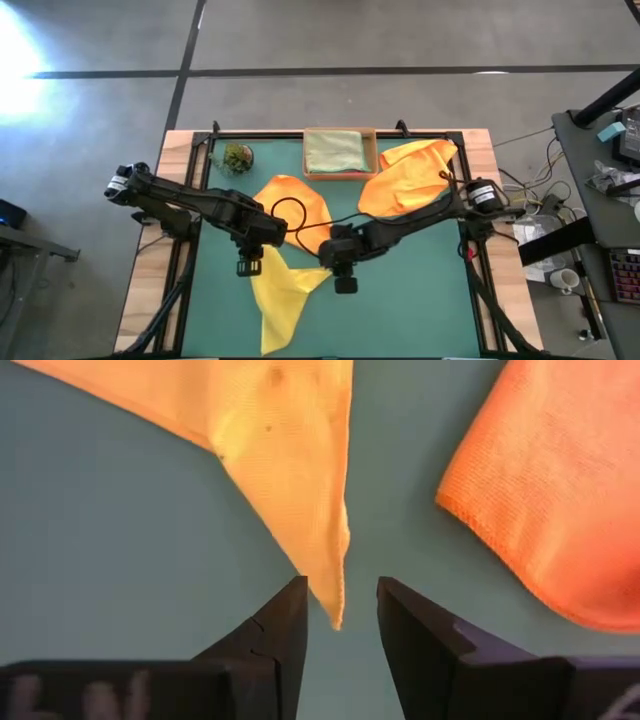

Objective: Fold microfiber towels
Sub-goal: Fold the yellow microfiber towel

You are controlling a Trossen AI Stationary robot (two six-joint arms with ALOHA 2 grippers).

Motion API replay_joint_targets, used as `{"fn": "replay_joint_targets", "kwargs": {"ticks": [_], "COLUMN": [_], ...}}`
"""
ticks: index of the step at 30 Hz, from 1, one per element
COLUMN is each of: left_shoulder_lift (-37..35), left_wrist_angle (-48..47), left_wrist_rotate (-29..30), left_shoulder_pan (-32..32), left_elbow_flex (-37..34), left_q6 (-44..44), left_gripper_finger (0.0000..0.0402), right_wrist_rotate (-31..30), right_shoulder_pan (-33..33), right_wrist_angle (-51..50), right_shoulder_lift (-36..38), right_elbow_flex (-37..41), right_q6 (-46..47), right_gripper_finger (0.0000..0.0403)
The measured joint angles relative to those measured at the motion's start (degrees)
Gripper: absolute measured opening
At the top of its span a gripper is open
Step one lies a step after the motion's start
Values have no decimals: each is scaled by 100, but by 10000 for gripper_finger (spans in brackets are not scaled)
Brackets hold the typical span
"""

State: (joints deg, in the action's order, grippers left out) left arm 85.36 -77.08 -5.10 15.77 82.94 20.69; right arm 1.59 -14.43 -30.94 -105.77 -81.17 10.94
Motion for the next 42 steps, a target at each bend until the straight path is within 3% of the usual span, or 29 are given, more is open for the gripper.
{"fn": "replay_joint_targets", "kwargs": {"ticks": [8, 22, 26, 32, 42], "left_shoulder_lift": [0, 2, 2, 2, 31], "left_wrist_angle": [0, 7, 164, 648, 2179], "left_wrist_rotate": [2, -9, -13, -17, 262], "left_shoulder_pan": [0, 7, 76, 518, 1546], "left_elbow_flex": [0, -26, -167, -504, -1069], "left_q6": [-4, 18, 431, 494, 1717], "left_gripper_finger": [144, 147, 147, 147, 147], "right_wrist_rotate": [336, 937, 1068, 1092, 1089], "right_shoulder_pan": [137, 249, 246, 277, 298], "right_wrist_angle": [154, 346, 338, 339, 351], "right_shoulder_lift": [-205, -648, -648, -609, -180], "right_elbow_flex": [104, 142, 142, 132, 117], "right_q6": [109, 163, 197, 304, 815], "right_gripper_finger": [114, 111, 92, 17, 9]}}
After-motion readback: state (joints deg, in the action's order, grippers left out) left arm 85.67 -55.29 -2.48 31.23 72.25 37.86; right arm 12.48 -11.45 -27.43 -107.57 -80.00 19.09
